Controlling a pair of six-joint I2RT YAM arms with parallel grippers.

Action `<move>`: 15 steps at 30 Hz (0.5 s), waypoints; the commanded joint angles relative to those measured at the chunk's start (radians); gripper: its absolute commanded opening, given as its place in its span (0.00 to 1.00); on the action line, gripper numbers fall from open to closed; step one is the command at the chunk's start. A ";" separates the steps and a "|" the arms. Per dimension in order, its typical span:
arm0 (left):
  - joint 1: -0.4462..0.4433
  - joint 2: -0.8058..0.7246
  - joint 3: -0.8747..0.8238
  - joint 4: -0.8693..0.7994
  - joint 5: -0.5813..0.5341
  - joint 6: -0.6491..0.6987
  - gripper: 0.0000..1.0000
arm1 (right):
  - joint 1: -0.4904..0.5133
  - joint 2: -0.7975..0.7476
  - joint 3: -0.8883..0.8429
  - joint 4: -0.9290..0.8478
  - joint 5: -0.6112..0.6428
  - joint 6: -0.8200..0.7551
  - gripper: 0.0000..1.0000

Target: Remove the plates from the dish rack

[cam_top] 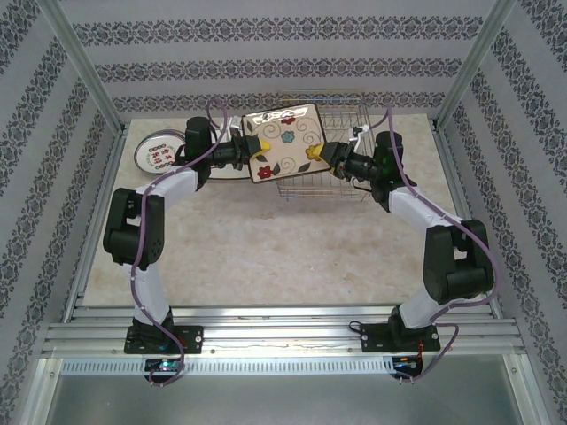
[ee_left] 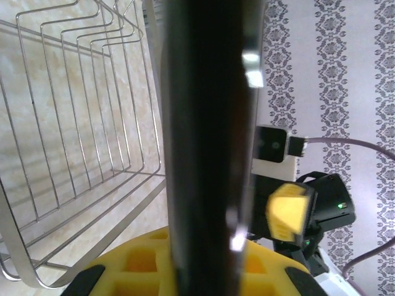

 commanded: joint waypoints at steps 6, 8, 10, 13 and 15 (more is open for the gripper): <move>0.021 -0.079 0.043 0.088 -0.018 0.025 0.00 | -0.022 -0.042 0.166 -0.342 0.078 -0.243 0.98; 0.043 -0.113 0.025 0.088 -0.053 0.023 0.00 | -0.028 -0.044 0.229 -0.501 0.138 -0.331 0.98; 0.067 -0.160 -0.007 0.085 -0.117 0.018 0.00 | -0.031 -0.046 0.310 -0.676 0.226 -0.413 0.98; 0.099 -0.241 -0.063 0.062 -0.246 0.021 0.00 | -0.036 -0.038 0.416 -0.895 0.374 -0.513 0.98; 0.108 -0.298 -0.084 0.013 -0.345 0.055 0.00 | -0.032 -0.010 0.515 -1.080 0.516 -0.598 0.98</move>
